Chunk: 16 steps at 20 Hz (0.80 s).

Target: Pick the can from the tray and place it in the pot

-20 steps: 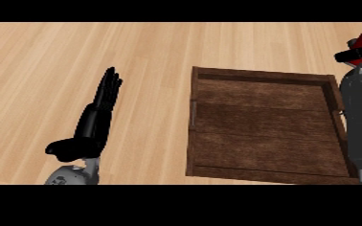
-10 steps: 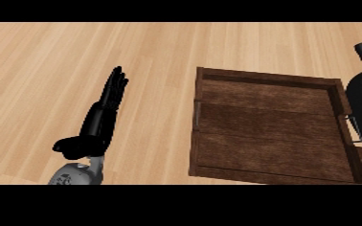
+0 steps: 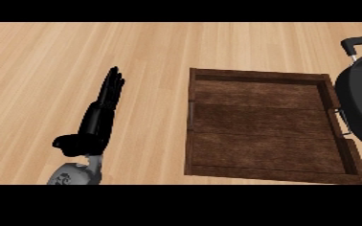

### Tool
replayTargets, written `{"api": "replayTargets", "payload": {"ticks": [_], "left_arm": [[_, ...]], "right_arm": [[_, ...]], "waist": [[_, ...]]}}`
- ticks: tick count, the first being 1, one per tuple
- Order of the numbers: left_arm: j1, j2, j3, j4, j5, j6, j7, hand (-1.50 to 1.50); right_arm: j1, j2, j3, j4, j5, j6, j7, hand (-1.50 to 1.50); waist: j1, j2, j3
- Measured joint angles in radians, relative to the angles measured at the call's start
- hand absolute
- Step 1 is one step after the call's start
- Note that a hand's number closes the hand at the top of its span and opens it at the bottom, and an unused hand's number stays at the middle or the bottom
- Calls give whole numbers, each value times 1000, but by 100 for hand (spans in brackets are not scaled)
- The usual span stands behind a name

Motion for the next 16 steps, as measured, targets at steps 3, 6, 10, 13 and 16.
{"api": "replayTargets", "payload": {"ticks": [3, 6, 10, 13, 16], "left_arm": [[1, 5, 17, 3, 7, 2, 1, 0], [10, -4, 20, 7, 2, 14, -3, 0], [32, 0, 31, 1, 2, 21, -9, 0], [41, 6, 47, 11, 8, 16, -20, 0], [48, 14, 58, 4, 10, 15, -14, 0]], "right_arm": [[-6, 2, -34, 30, 38, -9, 7, 150], [-6, 5, -69, 56, 68, -18, 10, 150], [10, 6, -125, 79, 78, -42, 0, 150], [30, 27, -174, 82, 64, -66, -7, 150], [60, 43, -230, 87, 37, -99, -23, 150]], "waist": [[-19, -6, 0], [-39, -12, 1], [-61, -21, 1], [-78, -26, 1], [-90, -30, 2]]}}
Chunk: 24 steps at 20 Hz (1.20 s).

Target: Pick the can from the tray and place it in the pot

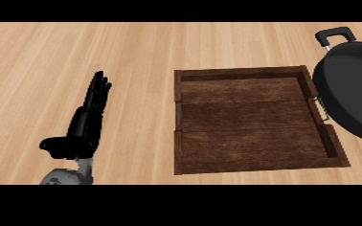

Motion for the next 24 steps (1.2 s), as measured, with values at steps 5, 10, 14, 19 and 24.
{"api": "replayTargets", "payload": {"ticks": [5, 10, 14, 19, 24], "left_arm": [[4, 9, 23, 10, 7, -8, -8, 0], [22, 7, 23, 4, 6, -9, -15, 0], [28, -1, 25, 15, 4, -9, -25, 0], [40, 3, 25, 3, 3, -14, -18, 0], [36, -12, 16, 5, -3, -4, -14, 0]], "right_arm": [[42, 36, -89, 6, -39, -47, -8, 150], [96, 77, -212, -15, -94, -91, 3, -150], [124, 110, -282, -29, -157, -156, -47, -150], [149, 134, -291, -129, -181, -357, -145, -150], [158, 167, -289, -254, -189, -613, -192, -150]], "waist": [[-12, -3, 0], [-19, -6, 0], [-25, -8, 0], [-28, -11, 0], [-28, -12, -1]]}}
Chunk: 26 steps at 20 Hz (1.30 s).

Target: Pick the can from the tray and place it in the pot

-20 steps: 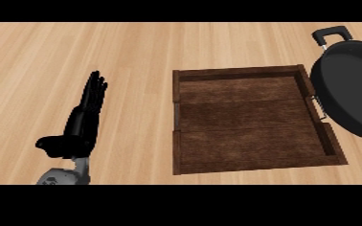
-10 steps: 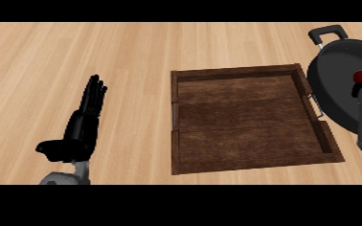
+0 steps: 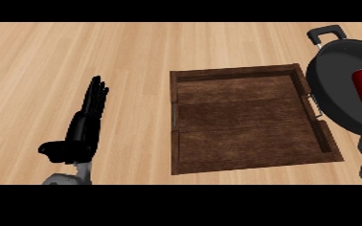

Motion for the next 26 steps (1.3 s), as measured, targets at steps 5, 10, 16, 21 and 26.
{"api": "replayTargets", "payload": {"ticks": [5, 10, 16, 21, 26], "left_arm": [[5, 5, 5, -14, -5, 3, 10, 0], [2, 4, 16, -23, -10, 10, 27, 0], [24, 9, 29, -50, -9, -3, 34, 0], [18, -7, 24, -35, -25, -4, 32, 0], [15, -19, 25, -16, -36, -4, 21, 0]], "right_arm": [[42, 70, -19, -112, -25, -181, 14, -150], [105, 184, -18, -261, 2, -268, 37, -150], [236, 273, 60, -446, -27, -312, 51, -150], [387, 299, 189, -539, -27, -323, 100, -150], [518, 303, 287, -647, -14, -306, 154, -150]], "waist": [[-9, -5, -1], [-19, -8, -2], [-22, -11, -2], [-19, -11, -3], [-19, -10, -2]]}}
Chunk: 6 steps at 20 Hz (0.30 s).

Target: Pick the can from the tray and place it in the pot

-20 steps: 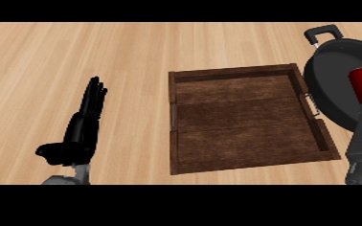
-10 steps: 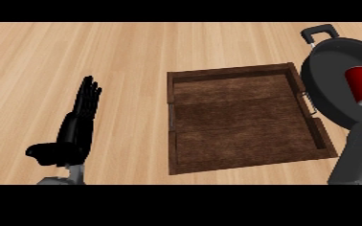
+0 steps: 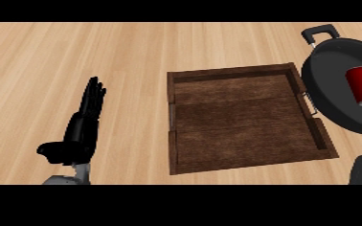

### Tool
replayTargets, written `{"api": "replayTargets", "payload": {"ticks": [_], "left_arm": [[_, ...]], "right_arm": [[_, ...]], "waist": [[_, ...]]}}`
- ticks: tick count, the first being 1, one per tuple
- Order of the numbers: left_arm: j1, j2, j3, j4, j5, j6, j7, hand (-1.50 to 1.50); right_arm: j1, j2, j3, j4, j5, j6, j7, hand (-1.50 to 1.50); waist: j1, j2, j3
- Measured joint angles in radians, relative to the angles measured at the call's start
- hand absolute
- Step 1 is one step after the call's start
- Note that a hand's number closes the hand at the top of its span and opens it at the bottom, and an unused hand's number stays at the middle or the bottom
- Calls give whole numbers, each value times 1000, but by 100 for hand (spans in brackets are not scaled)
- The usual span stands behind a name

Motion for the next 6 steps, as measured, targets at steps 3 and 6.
{"api": "replayTargets", "payload": {"ticks": [3, 6], "left_arm": [[-6, -4, 3, 8, -1, -2, -2, 0], [4, 1, 11, 7, 5, -12, -7, 0]], "right_arm": [[73, 0, 15, -79, -4, -12, 16, -150], [134, 0, 29, -148, 7, -10, 44, -150]], "waist": [[-5, 0, 0], [-4, -1, 0]]}}
